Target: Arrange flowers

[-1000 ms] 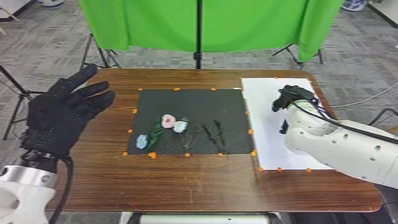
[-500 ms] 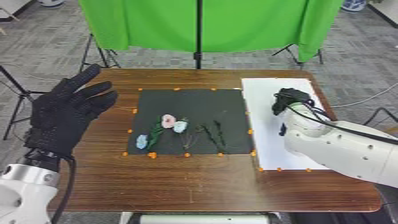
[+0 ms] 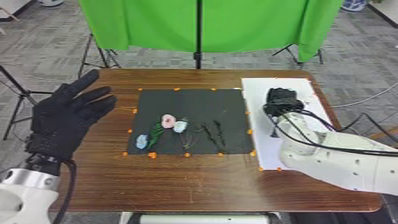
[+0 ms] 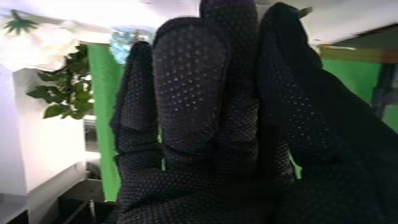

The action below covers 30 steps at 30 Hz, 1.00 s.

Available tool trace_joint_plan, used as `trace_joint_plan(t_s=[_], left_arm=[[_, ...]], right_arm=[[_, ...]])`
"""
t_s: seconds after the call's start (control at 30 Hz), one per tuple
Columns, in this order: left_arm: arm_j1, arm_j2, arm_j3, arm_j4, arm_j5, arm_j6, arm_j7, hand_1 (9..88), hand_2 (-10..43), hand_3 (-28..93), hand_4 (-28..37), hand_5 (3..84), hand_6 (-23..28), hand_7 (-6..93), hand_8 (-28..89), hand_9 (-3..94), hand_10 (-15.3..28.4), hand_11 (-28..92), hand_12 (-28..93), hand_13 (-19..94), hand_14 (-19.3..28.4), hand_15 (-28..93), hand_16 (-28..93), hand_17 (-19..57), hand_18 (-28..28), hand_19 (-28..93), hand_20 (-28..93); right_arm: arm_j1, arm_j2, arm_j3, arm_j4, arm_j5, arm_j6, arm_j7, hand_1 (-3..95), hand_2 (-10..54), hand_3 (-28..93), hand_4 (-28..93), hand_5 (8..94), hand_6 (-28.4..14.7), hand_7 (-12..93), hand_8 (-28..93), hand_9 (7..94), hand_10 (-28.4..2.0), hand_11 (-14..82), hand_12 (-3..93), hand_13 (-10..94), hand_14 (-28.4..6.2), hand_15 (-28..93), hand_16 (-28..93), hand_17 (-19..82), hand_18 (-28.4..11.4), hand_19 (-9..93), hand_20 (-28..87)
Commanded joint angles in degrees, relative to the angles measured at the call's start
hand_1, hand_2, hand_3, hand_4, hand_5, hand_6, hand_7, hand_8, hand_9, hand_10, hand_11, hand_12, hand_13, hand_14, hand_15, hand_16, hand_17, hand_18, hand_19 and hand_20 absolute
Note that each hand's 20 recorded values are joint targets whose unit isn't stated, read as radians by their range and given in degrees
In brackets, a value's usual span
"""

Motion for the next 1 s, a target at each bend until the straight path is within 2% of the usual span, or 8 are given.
trace_joint_plan(t_s=[0.03,0.2,0.4,0.5,0.57,0.63,0.77,1.0], left_arm=[[7.3,-3.54,-2.98,-0.71,-0.76,0.97,1.75,21.1,7.8,76,-28.3,33.2,8.3,14.8,-10,29.3,20.2,28,10,22,27.9,52,-10,-8.8,25.9,59,15],[7.3,-3.44,-2.75,-0.57,-0.92,1.09,2.04,20.9,7.8,76,-28.3,33.1,8.3,14.7,-10,29.2,20.2,28,10,22,27.8,51,-10,-8.8,25.9,59,15],[4.9,-2.72,-1.25,0.05,-0.71,0.85,1.25,20.7,7.8,76,-28.3,33.1,8.3,14.7,-10,29.2,20.3,28,11,22,27.9,51,-10,-8.8,25.9,59,15],[3.6,-2.18,-0.34,0.43,-0.78,0.77,1.44,20.7,7.9,76,-28.3,33.1,8.4,14.7,-10,29.2,20.3,28,11,22,27.9,51,-10,-8.8,25.8,59,15],[4.4,-2.30,-0.57,0.17,-0.77,0.89,1.91,20.7,7.9,76,-28.3,33.1,8.4,14.6,-10,29.2,20.3,28,11,22,27.9,51,-10,-8.8,25.8,59,15],[4.0,-2.16,-0.45,0.46,-0.93,0.95,1.83,20.7,7.9,76,-28.3,33.1,8.4,14.7,-10,29.2,20.2,28,11,22,27.8,51,-10,-8.7,25.8,59,16],[4.8,-2.54,-0.97,0.33,-0.89,1.14,1.94,20.8,7.9,76,-28.3,33.2,8.3,14.7,-10,29.3,20.3,28,11,22,27.8,51,-10,-8.7,25.8,59,16],[3.8,-2.38,-0.44,0.61,-0.52,0.54,0.80,20.8,7.9,76,-28.3,33.2,8.3,14.8,-10,29.3,20.3,28,11,22,27.9,51,-10,-8.7,25.8,59,16]], right_arm=[[2.9,-3.2,-1.1,-6.3,-4.5,6.5,-2.4,54.9,-9.5,66,-28,86.7,5.5,17,2,93.7,-4.5,12.7,28.5,83,-1.2,60,20,31,-14.9,81,15],[4.9,-7.5,-2.5,-9.0,-4.7,7.3,-4.7,54.4,-9.5,67,-28,86.8,5.4,16,2,93.7,-4.7,13.2,28.4,83,-1.2,60,20,31,-14.9,81,15],[4.3,-12.5,-2.9,-9.9,-4.1,5.7,-5.6,53.5,-9.5,69,-28,86.7,5.3,16,2,93.7,-4.7,12.9,28.5,83,-1.3,60,20,31,-14.8,81,15],[4.8,-14.9,-4.5,-9.1,-3.8,5.5,-4.6,52.9,-9.5,69,-28,86.6,5.3,16,2,93.7,-4.6,13.1,28.4,83,-1.4,60,20,31,-14.7,81,15],[3.4,-15.9,-3.2,-8.1,-2.9,4.3,-5.6,52.7,-9.5,69,-28,86.5,5.4,16,2,93.7,-4.6,13.1,28.3,82,-1.6,60,20,31,-14.7,81,15],[3.6,-16.3,-4.1,-7.9,-1.3,4.7,-5.7,52.4,-9.5,69,-28,86.4,5.4,16,2,93.7,-4.6,13.0,28.5,82,-1.7,60,20,30,-14.8,81,15],[4.8,-17.2,-6.9,-7.1,-1.4,4.2,-5.6,52.2,-9.5,70,-28,85.6,5.5,16,2,93.7,-4.7,12.8,28.5,82,-1.8,60,20,30,-15.0,81,15],[4.8,-16.8,-8.7,-6.8,-2.1,3.5,-4.0,51.8,-9.5,70,-28,81.3,5.1,16,0,93.2,-4.6,10.8,29.8,81,-2.0,61,20,29,-15.2,81,16]])
